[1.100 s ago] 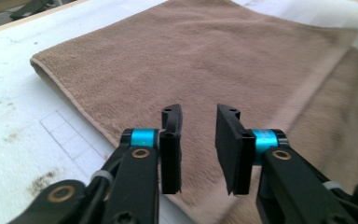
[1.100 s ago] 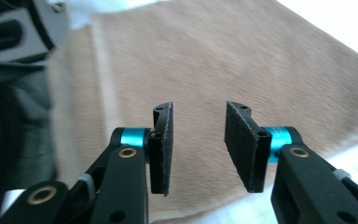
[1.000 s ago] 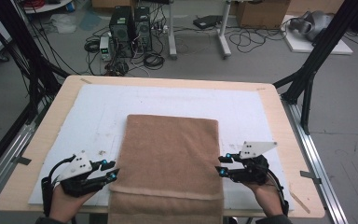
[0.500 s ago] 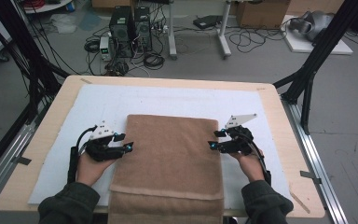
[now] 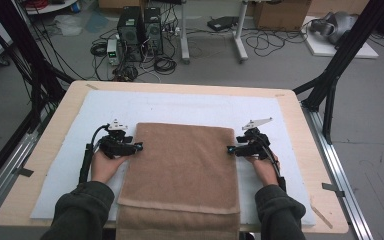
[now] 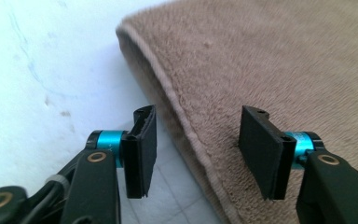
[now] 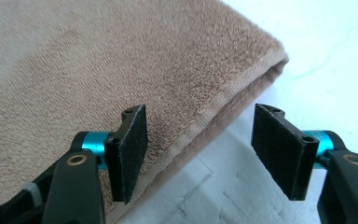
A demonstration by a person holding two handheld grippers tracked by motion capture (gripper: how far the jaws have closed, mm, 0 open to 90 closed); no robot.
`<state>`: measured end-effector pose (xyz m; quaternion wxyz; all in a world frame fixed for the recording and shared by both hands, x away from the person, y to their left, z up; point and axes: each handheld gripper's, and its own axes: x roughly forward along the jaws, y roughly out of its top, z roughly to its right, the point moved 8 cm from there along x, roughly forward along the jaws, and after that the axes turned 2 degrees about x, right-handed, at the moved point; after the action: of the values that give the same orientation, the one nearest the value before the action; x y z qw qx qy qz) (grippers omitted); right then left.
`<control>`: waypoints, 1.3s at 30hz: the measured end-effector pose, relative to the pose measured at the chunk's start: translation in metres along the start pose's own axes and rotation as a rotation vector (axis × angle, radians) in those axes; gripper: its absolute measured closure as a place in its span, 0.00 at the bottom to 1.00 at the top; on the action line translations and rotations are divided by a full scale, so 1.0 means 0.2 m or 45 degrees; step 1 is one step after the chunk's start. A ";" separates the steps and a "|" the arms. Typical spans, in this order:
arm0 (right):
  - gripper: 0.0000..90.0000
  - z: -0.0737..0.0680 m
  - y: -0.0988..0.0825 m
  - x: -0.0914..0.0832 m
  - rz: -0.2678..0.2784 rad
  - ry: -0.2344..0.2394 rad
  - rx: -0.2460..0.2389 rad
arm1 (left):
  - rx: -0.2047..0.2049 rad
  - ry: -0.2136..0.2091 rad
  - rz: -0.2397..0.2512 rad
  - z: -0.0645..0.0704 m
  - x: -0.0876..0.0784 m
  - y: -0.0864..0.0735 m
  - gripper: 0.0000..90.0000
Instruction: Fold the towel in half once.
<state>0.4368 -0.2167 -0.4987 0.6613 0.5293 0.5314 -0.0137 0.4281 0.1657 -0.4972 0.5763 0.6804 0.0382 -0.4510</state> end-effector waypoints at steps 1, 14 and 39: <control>0.41 0.00 0.00 0.00 -0.001 -0.001 0.003 | 0.010 0.007 -0.007 0.00 0.00 0.00 0.52; 0.88 -0.06 0.01 0.01 -0.028 0.149 -0.010 | 0.040 -0.048 0.019 0.04 0.01 0.01 0.89; 0.75 0.10 0.57 -0.22 0.211 -0.211 -0.189 | 0.115 0.218 0.298 -0.15 -0.14 0.57 0.81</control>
<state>0.4980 -0.2048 -0.3907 0.7390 0.5181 0.4290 0.0365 0.4935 0.1657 -0.3948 0.5884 0.7414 -0.0130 -0.3223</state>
